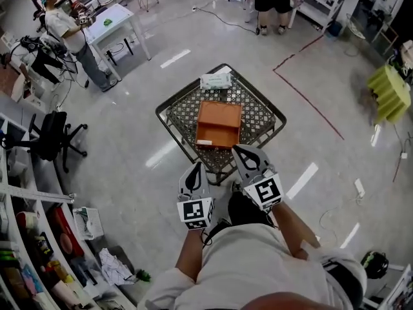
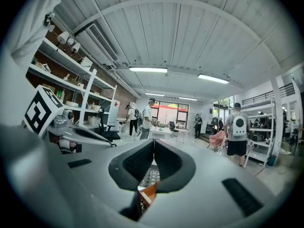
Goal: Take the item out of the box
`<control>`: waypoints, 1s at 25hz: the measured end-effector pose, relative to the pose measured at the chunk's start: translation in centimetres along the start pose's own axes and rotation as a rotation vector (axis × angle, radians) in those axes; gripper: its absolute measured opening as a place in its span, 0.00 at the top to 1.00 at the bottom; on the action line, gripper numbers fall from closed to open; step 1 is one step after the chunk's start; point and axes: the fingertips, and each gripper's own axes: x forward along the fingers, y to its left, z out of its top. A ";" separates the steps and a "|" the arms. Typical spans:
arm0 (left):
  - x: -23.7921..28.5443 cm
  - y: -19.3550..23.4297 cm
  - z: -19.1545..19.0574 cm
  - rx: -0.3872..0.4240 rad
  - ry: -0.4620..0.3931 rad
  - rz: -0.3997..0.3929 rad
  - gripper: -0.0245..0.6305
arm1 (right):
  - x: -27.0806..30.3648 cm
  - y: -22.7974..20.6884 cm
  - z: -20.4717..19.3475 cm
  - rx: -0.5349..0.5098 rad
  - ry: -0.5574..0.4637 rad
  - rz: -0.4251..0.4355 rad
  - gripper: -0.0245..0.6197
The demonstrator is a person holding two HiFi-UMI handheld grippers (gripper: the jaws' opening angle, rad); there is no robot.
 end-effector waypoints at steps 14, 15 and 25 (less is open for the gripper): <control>10.2 5.0 -2.5 -0.049 0.177 0.107 0.95 | 9.9 -7.5 -4.8 -0.012 0.099 0.294 0.95; 10.6 5.1 -3.0 -0.051 0.198 0.115 0.95 | 10.3 -7.6 -5.5 -0.007 0.118 0.322 0.95; 15.0 6.9 -9.2 -0.107 0.309 0.168 0.95 | 14.9 -6.6 -13.9 -0.029 0.275 0.480 0.95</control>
